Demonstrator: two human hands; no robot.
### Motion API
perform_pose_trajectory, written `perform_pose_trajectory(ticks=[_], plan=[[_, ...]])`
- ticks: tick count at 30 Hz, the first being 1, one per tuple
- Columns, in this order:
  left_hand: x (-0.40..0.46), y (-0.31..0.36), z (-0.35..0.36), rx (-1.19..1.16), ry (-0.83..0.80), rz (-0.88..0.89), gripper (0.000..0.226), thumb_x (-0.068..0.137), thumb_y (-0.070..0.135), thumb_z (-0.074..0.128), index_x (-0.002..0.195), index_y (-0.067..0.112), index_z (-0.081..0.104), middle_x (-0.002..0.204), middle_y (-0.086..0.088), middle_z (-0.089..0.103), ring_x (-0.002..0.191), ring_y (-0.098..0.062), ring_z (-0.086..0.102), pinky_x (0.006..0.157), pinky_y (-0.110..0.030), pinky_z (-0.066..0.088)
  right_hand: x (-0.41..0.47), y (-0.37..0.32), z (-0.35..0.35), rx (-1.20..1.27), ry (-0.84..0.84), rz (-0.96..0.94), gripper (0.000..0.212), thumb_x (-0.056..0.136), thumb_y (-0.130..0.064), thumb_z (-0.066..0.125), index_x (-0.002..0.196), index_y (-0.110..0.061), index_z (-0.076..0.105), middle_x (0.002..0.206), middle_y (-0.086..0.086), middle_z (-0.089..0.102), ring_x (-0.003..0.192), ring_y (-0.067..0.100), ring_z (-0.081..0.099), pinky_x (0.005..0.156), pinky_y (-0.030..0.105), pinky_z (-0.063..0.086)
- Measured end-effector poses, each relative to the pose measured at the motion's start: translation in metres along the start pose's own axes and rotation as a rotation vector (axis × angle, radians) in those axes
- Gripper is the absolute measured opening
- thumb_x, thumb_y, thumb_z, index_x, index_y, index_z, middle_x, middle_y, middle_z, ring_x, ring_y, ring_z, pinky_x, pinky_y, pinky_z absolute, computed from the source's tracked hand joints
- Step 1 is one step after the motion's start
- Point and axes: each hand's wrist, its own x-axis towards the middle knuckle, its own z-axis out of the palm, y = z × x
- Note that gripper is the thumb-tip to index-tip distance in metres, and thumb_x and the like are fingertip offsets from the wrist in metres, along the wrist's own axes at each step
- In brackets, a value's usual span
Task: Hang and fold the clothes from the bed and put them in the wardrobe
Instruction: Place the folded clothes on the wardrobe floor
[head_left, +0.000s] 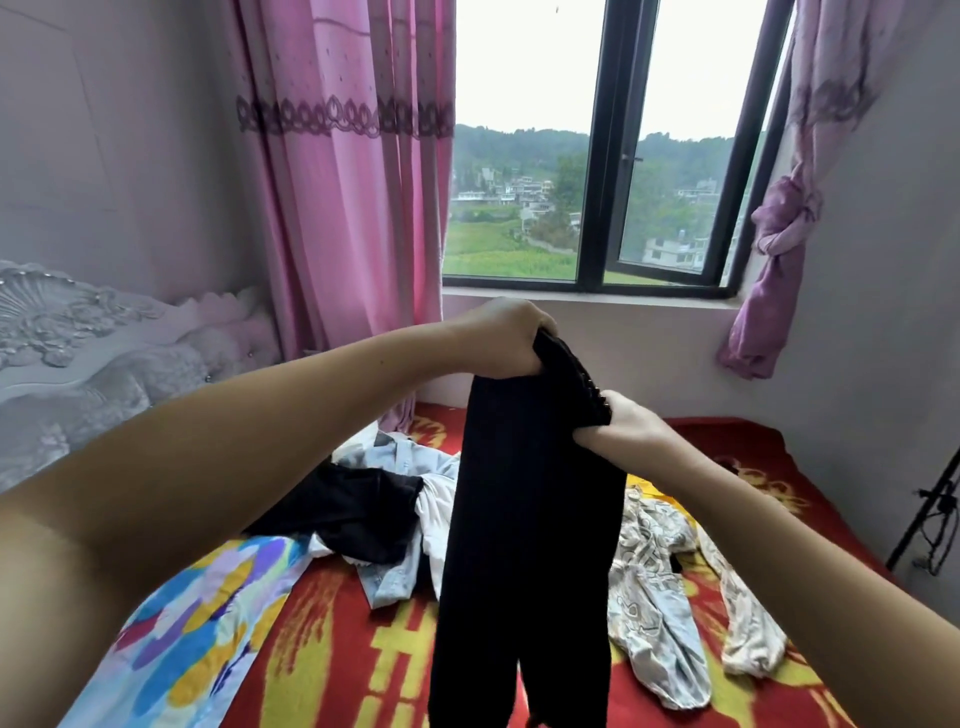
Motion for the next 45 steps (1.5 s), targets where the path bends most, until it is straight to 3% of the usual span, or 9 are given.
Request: perform_pose_trajectory(ticks=[5, 10, 19, 24, 29, 33, 37, 41, 45], plan=[[0.005, -0.004, 0.005, -0.130, 0.018, -0.028, 0.018, 0.079, 0.004, 0.059, 0.087, 0.016, 0.069, 0.075, -0.004, 0.066, 0.063, -0.012, 0.055, 0.057, -0.021, 0.047, -0.005, 0.030, 0.016, 0.133, -0.112, 0.038, 0.048, 0.053, -0.024, 0.058, 0.099, -0.009, 0.056, 0.088, 0.006, 0.063, 0.084, 0.020, 0.063, 0.074, 0.038, 0.050], [0.003, -0.021, -0.011, -0.290, -0.006, -0.074, 0.016, 0.078, 0.004, 0.066, 0.085, 0.019, 0.069, 0.066, 0.010, 0.062, 0.055, 0.001, 0.055, 0.054, -0.012, 0.044, 0.001, 0.035, 0.010, 0.239, -0.164, 0.001, 0.026, 0.066, -0.007, 0.059, 0.092, -0.012, 0.058, 0.079, 0.002, 0.057, 0.072, 0.014, 0.056, 0.067, 0.030, 0.044], [-0.028, -0.072, -0.050, -0.361, -0.270, -0.214, 0.053, 0.068, 0.048, 0.070, 0.107, 0.012, 0.066, 0.095, 0.001, 0.074, 0.084, -0.014, 0.071, 0.072, -0.021, 0.054, -0.003, 0.036, -0.018, 0.298, -0.390, -0.110, 0.015, 0.087, 0.005, 0.051, 0.100, 0.006, 0.059, 0.084, 0.008, 0.053, 0.079, 0.021, 0.050, 0.072, 0.034, 0.038], [-0.026, -0.085, -0.036, -0.263, -0.318, -0.248, 0.030, 0.081, 0.032, 0.072, 0.104, 0.015, 0.068, 0.085, 0.008, 0.074, 0.076, -0.008, 0.071, 0.062, -0.015, 0.052, -0.012, 0.043, -0.005, 0.221, -0.506, -0.036, 0.021, 0.080, 0.004, 0.049, 0.084, -0.014, 0.059, 0.069, -0.004, 0.050, 0.061, 0.007, 0.048, 0.056, 0.021, 0.036], [-0.027, -0.104, -0.001, -0.450, -0.406, -0.223, 0.027, 0.078, 0.028, 0.077, 0.100, 0.014, 0.072, 0.094, -0.005, 0.074, 0.087, -0.025, 0.071, 0.073, -0.032, 0.056, -0.009, 0.079, 0.016, 0.024, -0.485, 0.057, 0.021, 0.077, -0.009, 0.055, 0.096, -0.014, 0.063, 0.081, -0.003, 0.065, 0.073, 0.006, 0.059, 0.062, 0.015, 0.044], [-0.001, -0.117, 0.048, -0.434, -0.406, -0.221, 0.025, 0.072, 0.031, 0.077, 0.095, 0.022, 0.073, 0.097, -0.012, 0.073, 0.092, -0.040, 0.067, 0.088, -0.058, 0.050, 0.012, 0.106, 0.047, -0.222, -0.339, 0.088, 0.007, 0.078, -0.027, 0.056, 0.079, -0.022, 0.061, 0.074, -0.010, 0.061, 0.069, 0.004, 0.057, 0.053, 0.014, 0.040], [0.028, -0.148, 0.093, -0.174, -0.283, -0.195, 0.015, 0.081, 0.011, 0.070, 0.085, 0.025, 0.069, 0.070, 0.012, 0.063, 0.071, -0.015, 0.059, 0.065, -0.018, 0.050, 0.041, 0.128, 0.055, -0.221, -0.162, 0.162, 0.020, 0.069, -0.033, 0.054, 0.088, -0.026, 0.057, 0.075, -0.012, 0.057, 0.067, 0.003, 0.053, 0.052, 0.018, 0.035], [0.042, -0.173, 0.108, -0.126, 0.008, -0.167, 0.021, 0.083, 0.008, 0.067, 0.102, 0.016, 0.071, 0.086, 0.004, 0.065, 0.084, -0.016, 0.060, 0.079, -0.024, 0.046, 0.077, 0.124, 0.046, -0.279, 0.008, 0.093, 0.018, 0.081, -0.013, 0.061, 0.094, -0.024, 0.059, 0.072, -0.006, 0.053, 0.074, 0.017, 0.048, 0.054, 0.019, 0.032], [0.013, -0.187, 0.109, -0.267, 0.013, -0.105, 0.025, 0.079, 0.002, 0.073, 0.102, 0.009, 0.072, 0.084, 0.004, 0.055, 0.079, -0.014, 0.054, 0.075, -0.012, 0.039, 0.074, 0.112, 0.035, -0.536, -0.251, -0.039, 0.010, 0.078, -0.012, 0.060, 0.087, -0.016, 0.064, 0.074, 0.000, 0.060, 0.077, 0.023, 0.057, 0.062, 0.030, 0.043]])
